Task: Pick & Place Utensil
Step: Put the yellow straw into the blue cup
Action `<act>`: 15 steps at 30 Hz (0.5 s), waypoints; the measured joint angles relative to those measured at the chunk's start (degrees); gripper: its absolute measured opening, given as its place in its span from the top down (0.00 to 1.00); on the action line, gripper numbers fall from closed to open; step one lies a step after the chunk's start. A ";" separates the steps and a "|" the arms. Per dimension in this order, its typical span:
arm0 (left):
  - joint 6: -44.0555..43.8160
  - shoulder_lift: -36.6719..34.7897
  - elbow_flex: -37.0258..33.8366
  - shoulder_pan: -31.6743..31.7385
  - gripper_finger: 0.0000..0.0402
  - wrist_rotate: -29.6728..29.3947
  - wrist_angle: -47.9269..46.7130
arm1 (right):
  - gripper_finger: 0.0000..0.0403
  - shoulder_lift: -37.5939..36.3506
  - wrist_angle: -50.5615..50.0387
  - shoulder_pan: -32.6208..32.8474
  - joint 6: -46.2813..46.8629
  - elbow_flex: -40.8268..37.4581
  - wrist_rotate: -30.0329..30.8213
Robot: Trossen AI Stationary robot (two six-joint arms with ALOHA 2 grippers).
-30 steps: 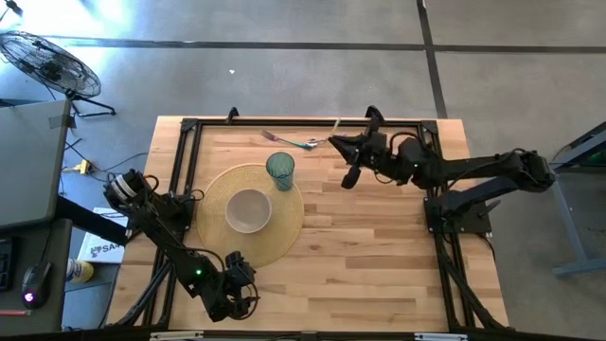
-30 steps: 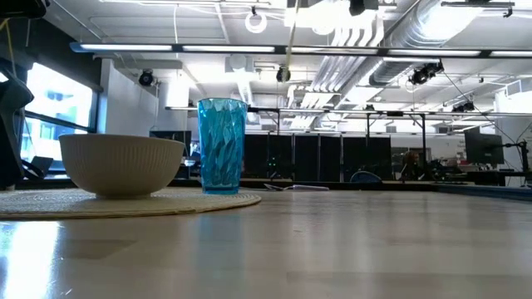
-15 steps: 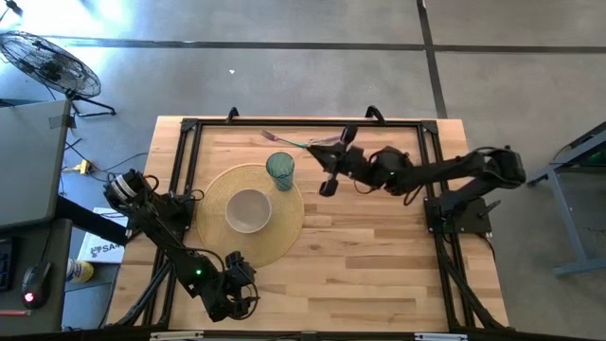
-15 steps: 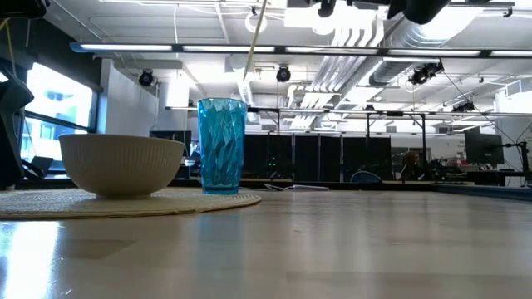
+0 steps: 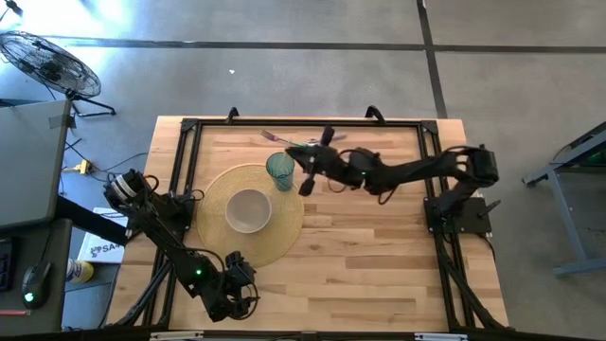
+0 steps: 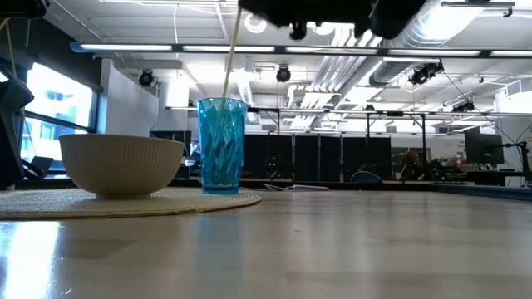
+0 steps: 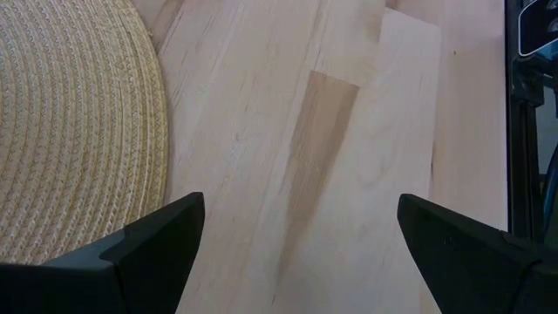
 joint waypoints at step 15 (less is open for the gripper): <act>0.00 0.00 0.00 0.00 0.07 0.00 0.00 | 0.75 2.30 -12.88 -2.65 7.58 0.09 -1.04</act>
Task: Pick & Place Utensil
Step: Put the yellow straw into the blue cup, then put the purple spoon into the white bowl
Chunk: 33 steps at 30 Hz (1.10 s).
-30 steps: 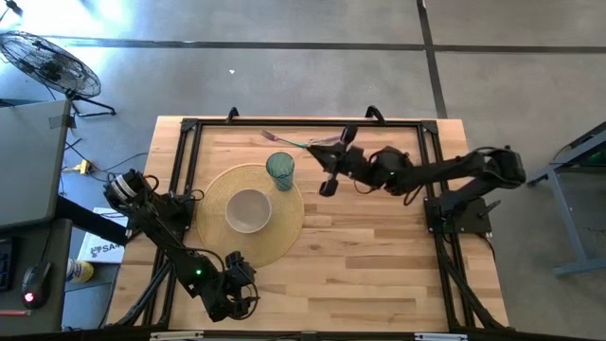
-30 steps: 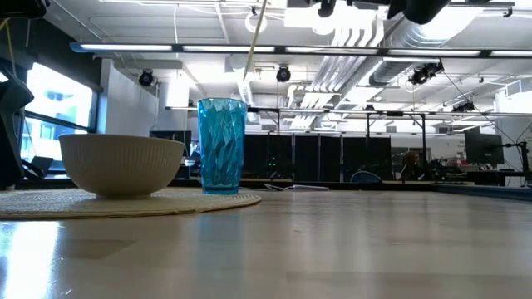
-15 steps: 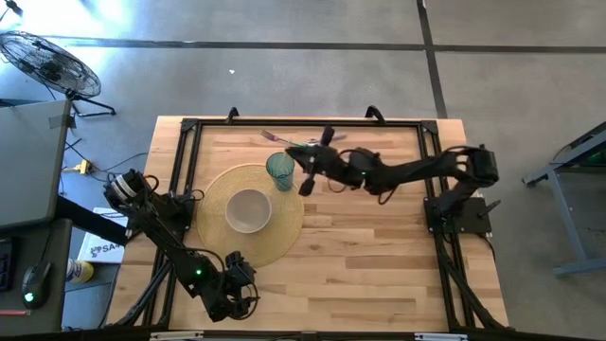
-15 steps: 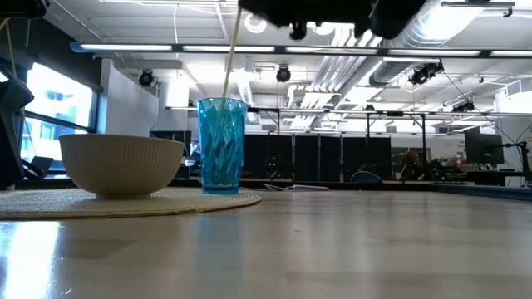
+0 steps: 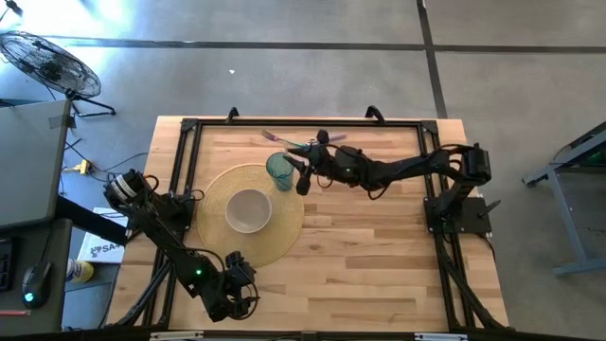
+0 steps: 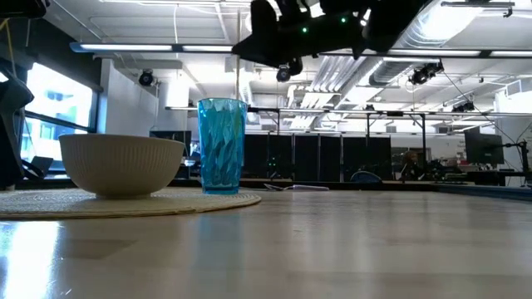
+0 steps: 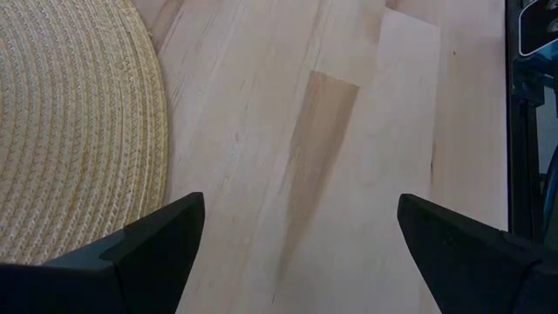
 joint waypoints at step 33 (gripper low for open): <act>0.00 0.00 -0.01 -0.02 0.07 0.31 0.11 | 0.45 -19.24 -55.98 -5.59 16.60 0.00 13.27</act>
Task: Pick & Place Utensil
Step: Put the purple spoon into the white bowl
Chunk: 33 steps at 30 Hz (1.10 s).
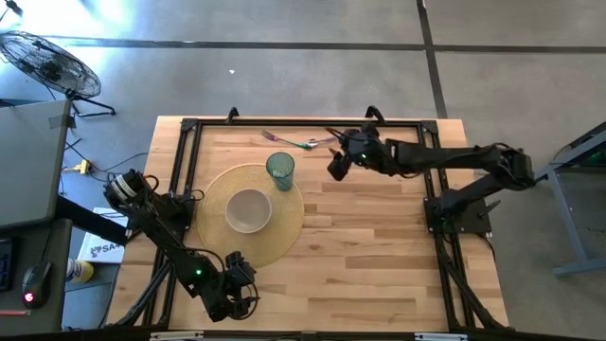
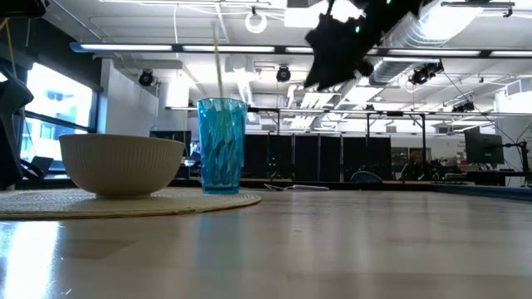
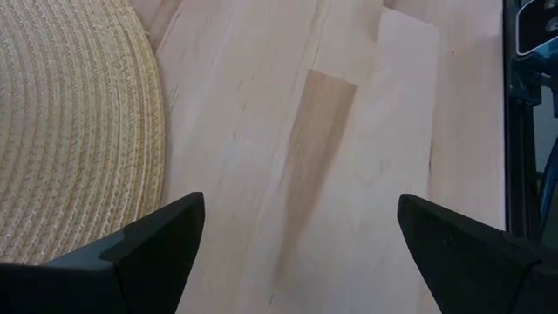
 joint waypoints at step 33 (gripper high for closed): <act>-0.02 -0.02 -0.02 0.00 0.07 1.20 0.02 | 0.52 30.85 25.13 -23.18 13.99 -0.04 -20.10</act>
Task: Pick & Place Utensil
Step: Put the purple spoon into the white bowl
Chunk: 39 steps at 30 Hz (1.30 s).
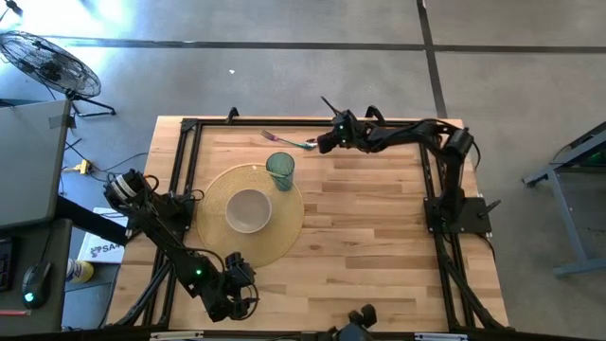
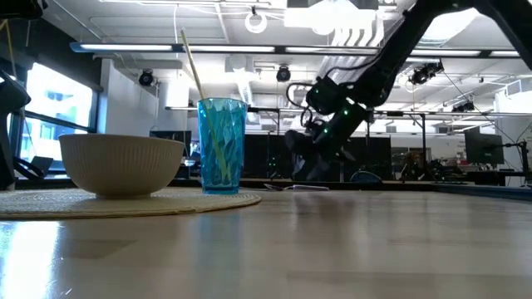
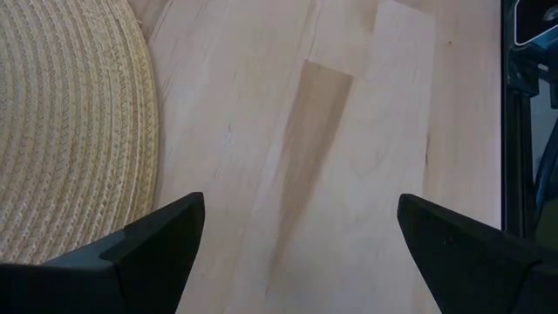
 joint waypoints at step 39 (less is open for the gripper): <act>0.01 0.00 0.00 0.01 0.07 -0.02 0.00 | 0.94 6.90 -15.92 2.07 -10.26 16.30 0.69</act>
